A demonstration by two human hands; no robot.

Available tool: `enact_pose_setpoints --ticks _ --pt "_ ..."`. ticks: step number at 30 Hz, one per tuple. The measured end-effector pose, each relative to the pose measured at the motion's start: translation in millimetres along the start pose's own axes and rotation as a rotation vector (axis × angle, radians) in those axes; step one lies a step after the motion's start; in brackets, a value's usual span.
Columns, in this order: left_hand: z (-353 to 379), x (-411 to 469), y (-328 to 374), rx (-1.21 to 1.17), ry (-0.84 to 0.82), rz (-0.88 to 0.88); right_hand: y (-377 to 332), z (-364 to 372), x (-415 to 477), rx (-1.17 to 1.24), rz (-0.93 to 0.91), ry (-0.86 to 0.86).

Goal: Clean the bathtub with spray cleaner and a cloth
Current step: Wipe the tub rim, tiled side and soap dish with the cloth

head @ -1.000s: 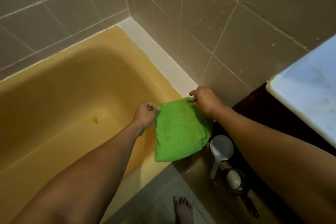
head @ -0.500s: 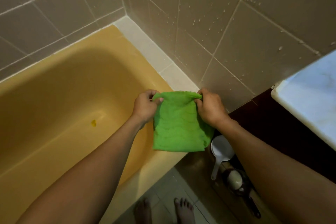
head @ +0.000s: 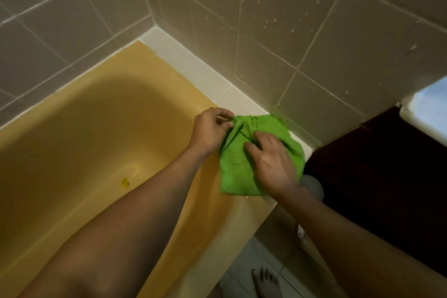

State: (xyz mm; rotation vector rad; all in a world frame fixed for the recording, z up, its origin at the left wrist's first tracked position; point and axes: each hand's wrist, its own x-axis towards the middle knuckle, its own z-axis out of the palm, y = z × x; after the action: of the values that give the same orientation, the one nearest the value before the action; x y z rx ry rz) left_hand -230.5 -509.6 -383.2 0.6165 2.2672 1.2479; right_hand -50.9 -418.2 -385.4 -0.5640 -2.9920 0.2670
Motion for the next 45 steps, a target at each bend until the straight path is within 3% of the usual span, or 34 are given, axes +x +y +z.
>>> enact_pose_setpoints --ticks 4,8,10,15,16,19,20,25,33,45 --pt "-1.1 7.9 -13.4 0.305 -0.222 0.149 14.2 12.3 -2.0 0.022 0.263 -0.038" --pt "4.0 13.0 -19.7 0.399 -0.233 0.196 30.4 -5.4 -4.6 0.049 0.566 0.147" --pt "5.8 10.2 -14.5 0.384 -0.224 0.213 32.0 -18.5 -2.2 0.081 0.643 0.127" --pt "10.7 3.4 -5.3 0.525 -0.320 0.254 31.8 -26.7 10.9 0.166 0.475 -0.094" --pt "11.9 5.2 -8.9 0.509 -0.293 0.270 33.1 -25.6 10.5 0.197 0.441 -0.077" --pt "13.9 8.7 -21.9 0.316 -0.093 0.284 24.2 -20.2 -3.3 0.296 0.427 0.241" --pt "14.8 7.1 -22.1 0.258 -0.042 0.269 16.6 -15.6 -7.1 0.304 0.414 0.258" --pt "25.1 -2.4 -14.9 0.126 -0.107 0.229 7.5 30.9 -16.7 0.100 0.378 -0.100" --pt "33.1 -7.7 -7.8 0.152 -0.230 0.315 15.3 39.3 -41.0 0.038 0.500 -0.133" --pt "-3.8 51.3 -35.5 0.465 0.133 0.289 -11.1 55.1 61.2 -0.048 0.257 -0.102"
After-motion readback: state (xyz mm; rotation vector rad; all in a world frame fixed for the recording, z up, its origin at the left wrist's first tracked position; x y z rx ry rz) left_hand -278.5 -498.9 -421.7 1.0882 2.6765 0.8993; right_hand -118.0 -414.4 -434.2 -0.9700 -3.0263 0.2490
